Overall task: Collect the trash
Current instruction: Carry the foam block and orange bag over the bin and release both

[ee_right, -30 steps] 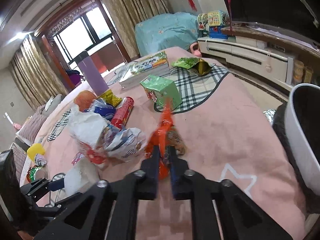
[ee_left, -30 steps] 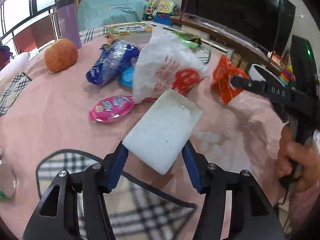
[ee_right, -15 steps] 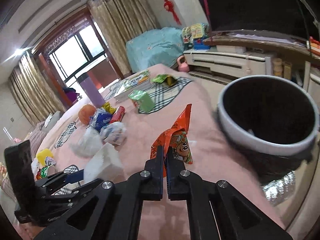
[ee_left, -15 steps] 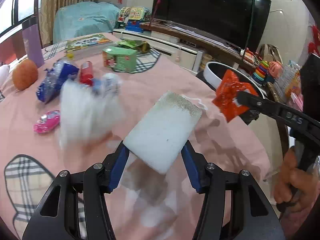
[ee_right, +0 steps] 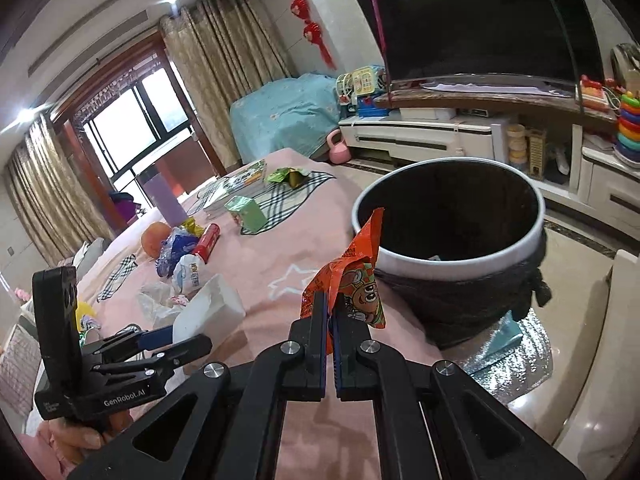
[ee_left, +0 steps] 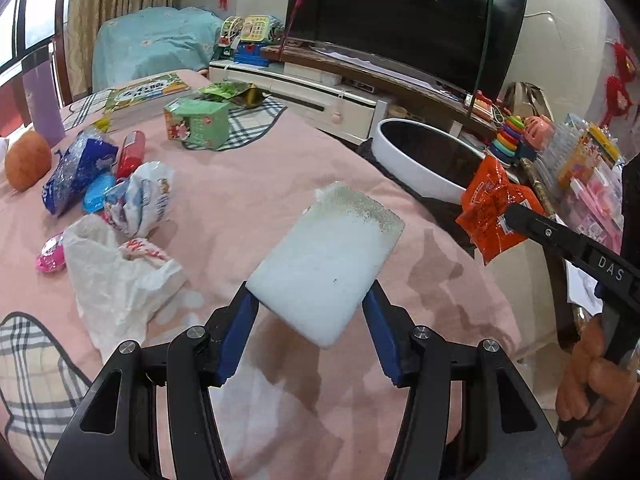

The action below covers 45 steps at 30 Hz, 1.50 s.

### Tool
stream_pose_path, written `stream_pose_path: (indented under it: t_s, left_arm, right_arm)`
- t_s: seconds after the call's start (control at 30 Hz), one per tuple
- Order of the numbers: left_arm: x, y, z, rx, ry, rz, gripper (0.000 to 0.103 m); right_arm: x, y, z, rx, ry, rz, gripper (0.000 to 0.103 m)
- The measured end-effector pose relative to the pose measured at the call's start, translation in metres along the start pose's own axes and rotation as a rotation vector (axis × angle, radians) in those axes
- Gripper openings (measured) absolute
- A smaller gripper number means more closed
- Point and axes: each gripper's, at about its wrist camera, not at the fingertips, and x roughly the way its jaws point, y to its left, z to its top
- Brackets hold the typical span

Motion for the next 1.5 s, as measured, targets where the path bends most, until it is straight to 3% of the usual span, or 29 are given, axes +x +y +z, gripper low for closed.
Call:
stream_pose_path:
  t_s: [0.73, 1.5]
  left_arm:
    - [0.009, -0.052, 0.033, 0.086, -0.023, -0.018, 0.054]
    - [0.042, -0.089, 0.085, 0.144, -0.013, -0.002, 0.055]
  right_arm:
    - [-0.03, -0.046, 0.017, 0.063, -0.089, -0.035, 0.002]
    - [-0.015, -0.073, 0.057, 0.032, -0.091, -0.061, 0.002]
